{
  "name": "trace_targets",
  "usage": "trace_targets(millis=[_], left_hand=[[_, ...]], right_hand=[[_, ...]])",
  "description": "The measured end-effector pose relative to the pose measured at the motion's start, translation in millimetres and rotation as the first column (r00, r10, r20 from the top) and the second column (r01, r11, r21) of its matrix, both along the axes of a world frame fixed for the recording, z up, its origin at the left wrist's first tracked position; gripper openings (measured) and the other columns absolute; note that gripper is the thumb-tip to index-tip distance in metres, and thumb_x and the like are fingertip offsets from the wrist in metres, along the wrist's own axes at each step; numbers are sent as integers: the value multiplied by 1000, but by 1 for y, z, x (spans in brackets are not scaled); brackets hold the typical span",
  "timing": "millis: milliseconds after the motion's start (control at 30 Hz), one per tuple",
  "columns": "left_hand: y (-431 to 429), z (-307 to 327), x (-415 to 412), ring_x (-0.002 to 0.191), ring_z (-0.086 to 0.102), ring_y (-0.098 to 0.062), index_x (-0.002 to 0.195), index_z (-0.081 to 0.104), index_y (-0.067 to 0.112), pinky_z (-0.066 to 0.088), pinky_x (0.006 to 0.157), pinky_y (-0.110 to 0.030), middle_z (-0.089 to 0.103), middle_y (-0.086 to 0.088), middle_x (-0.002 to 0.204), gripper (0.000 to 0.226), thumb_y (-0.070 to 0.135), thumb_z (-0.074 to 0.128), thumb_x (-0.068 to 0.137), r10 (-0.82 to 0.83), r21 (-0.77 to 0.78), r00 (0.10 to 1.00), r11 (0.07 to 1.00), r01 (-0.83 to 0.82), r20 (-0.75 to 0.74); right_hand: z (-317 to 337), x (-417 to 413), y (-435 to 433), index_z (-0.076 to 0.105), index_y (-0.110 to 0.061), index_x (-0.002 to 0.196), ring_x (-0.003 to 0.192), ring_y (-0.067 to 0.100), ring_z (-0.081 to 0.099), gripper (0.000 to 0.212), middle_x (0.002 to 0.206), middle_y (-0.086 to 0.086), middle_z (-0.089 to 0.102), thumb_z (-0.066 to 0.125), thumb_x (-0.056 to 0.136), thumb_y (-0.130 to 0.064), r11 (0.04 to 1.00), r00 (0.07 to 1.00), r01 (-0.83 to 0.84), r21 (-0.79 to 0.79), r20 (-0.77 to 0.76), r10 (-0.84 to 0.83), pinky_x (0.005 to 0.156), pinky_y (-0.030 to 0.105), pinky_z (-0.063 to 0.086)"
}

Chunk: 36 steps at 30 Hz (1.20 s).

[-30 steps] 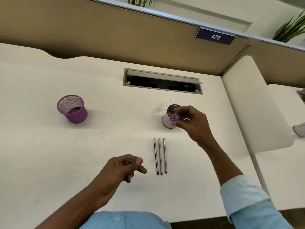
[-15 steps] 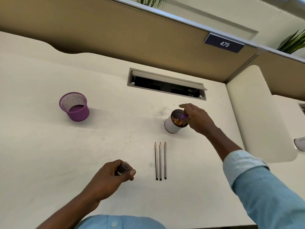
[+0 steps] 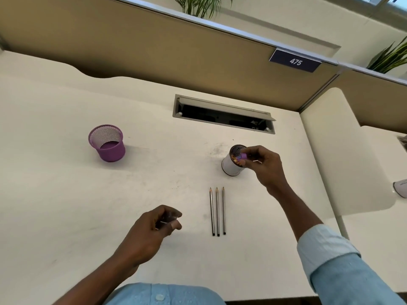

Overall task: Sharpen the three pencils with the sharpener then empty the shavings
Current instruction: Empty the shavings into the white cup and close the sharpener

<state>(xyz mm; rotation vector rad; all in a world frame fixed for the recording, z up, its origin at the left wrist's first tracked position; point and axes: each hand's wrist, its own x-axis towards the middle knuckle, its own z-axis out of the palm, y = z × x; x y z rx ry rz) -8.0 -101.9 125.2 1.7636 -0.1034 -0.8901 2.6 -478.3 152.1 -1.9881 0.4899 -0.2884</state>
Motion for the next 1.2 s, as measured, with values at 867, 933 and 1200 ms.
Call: trace_targets(millis=[867,933,1200], left_hand=[[34,24,-56,75,64,-10,104,80,28,58,69,-24,77,-1,89,18,13,83,95,110,-97,973,991,-92,203],[36,25,-59,75,64,-9,105,80,27,58,68,-22,77,-2,90,17,14,84,95,101,-98,973,992,-82,207],[42,26,-69,80,75,-27,112,74,18,59,67,-22,83,-2,89,28,16,91,89,154,-56,971,988,-146,183]], right_hand=[[9,-100,190,80,-8,113,98,29,76,29,108,5,75,87,85,-4,849,859,-505,154,188,477,83,48,64],[9,-102,194,80,-8,113,98,28,76,30,108,5,75,87,84,-2,843,848,-523,127,179,499,81,46,64],[11,-104,200,81,-11,112,98,23,76,33,106,0,76,89,82,0,827,816,-562,12,174,551,78,29,61]])
